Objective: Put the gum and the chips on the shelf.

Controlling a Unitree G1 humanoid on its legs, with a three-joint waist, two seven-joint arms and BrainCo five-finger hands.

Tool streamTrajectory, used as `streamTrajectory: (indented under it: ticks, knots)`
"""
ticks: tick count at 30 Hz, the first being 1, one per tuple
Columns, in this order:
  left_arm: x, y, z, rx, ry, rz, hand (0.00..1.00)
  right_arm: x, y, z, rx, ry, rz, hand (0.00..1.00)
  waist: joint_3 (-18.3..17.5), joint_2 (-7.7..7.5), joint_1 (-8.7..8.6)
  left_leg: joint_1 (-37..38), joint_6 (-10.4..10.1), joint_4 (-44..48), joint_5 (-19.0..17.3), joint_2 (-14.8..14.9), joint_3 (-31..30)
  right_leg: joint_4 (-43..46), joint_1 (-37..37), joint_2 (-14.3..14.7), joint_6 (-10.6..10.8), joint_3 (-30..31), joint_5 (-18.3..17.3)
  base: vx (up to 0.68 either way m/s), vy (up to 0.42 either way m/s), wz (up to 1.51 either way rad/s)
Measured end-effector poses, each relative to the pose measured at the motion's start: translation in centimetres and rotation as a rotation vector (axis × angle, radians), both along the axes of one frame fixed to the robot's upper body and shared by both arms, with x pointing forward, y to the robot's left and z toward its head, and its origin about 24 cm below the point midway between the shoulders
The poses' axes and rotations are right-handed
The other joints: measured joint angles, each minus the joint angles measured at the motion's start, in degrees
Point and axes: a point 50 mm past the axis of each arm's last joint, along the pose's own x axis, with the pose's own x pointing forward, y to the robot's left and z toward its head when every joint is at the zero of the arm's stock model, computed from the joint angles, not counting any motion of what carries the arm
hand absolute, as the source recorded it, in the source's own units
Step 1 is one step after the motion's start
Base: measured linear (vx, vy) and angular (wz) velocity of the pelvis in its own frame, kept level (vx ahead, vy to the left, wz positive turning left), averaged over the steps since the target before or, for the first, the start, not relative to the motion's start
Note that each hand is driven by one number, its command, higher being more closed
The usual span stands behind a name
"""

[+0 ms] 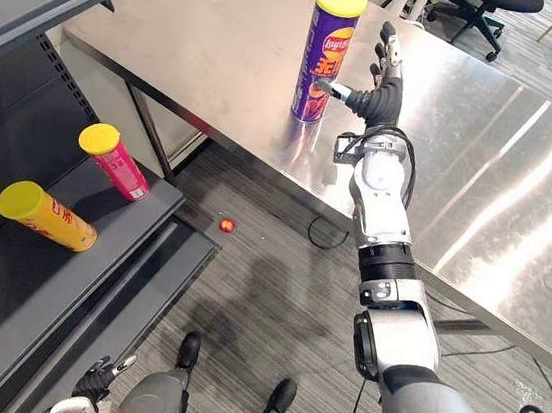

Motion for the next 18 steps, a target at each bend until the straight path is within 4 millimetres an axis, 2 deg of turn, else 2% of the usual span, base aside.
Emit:
streamTrajectory:
  ticks: [5,9,18]
  knots:
    - [0.0,0.0,0.0,0.0,0.0,0.001,0.0,0.1,0.1,1.0,0.011,-0.025,-0.001,0.0,0.0,0.0,0.01,-0.1,0.0,0.0,0.0,0.0,-0.1,0.0,0.0,0.0,0.0,0.0,0.0,0.0,0.0,0.01]
    - [0.1,-0.1,0.0,-0.001,-0.003,0.003,0.0,0.4,-0.6,1.0,0.044,-0.01,-0.024,0.0,0.0,0.0,0.65,-0.2,0.0,0.0,0.1,0.0,-0.3,0.0,0.0,0.1,0.0,-0.2,0.0,0.0,0.002,0.02]
    - [0.2,-0.1,0.0,-0.002,-0.005,0.008,0.0,0.9,-0.6,1.7,0.086,-0.011,-0.029,0.0,0.0,0.0,0.76,-1.9,-0.1,0.0,0.5,0.0,-1.6,-0.1,-0.9,0.2,0.0,-1.4,0.0,0.01,0.002,0.06]
